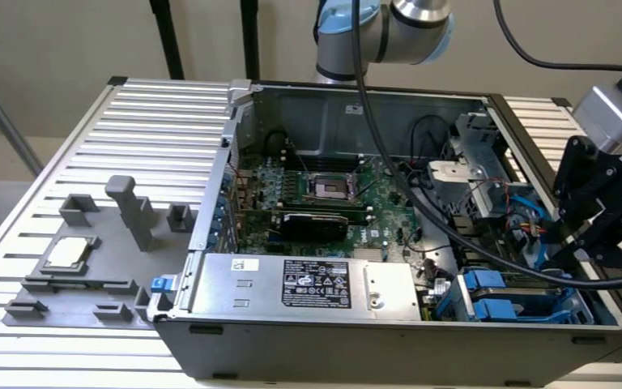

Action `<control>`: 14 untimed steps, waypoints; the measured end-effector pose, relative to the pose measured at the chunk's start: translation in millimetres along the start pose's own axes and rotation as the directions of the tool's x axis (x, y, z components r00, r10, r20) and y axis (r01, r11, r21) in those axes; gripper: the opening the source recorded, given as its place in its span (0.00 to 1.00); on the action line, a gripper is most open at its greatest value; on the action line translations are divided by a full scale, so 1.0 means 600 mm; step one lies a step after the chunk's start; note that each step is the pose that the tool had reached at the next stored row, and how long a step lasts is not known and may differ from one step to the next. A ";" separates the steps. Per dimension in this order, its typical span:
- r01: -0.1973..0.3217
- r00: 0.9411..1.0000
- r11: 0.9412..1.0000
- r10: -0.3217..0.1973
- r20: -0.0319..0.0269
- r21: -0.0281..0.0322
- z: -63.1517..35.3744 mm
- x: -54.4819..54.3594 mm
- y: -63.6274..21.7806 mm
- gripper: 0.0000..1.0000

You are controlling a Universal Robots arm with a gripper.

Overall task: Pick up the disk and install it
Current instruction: 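Insert the first disk wire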

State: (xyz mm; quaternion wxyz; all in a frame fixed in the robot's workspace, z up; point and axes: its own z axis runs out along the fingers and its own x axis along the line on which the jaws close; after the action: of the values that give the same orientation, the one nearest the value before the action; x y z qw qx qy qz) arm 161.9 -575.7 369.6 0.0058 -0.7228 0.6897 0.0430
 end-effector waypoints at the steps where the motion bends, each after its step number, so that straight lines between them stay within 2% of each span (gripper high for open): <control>1: 0.004 1.000 1.000 -0.004 -0.001 0.000 0.003 -0.003 0.000 0.31; 6: 0.015 1.000 1.000 -0.015 -0.011 -0.002 0.017 -0.014 -0.002 0.31; 8: 0.018 1.000 1.000 -0.018 -0.013 -0.002 0.021 -0.020 -0.002 0.33; 9: 0.020 1.000 1.000 -0.020 -0.013 -0.002 0.022 -0.023 -0.001 0.39; 10: 0.022 1.000 1.000 -0.022 -0.013 -0.002 0.022 -0.025 0.000 0.39; 12: 0.026 1.000 1.000 -0.026 -0.013 -0.003 0.023 -0.027 0.006 0.51; 13: 0.029 1.000 1.000 -0.029 -0.013 -0.003 0.023 -0.028 0.010 0.51; 14: 0.031 0.999 1.000 -0.031 -0.013 -0.003 0.024 -0.028 0.014 0.57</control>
State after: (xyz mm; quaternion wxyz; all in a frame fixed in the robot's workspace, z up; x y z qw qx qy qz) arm 152.1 -558.5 357.1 0.0009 -0.7335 0.6785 0.0391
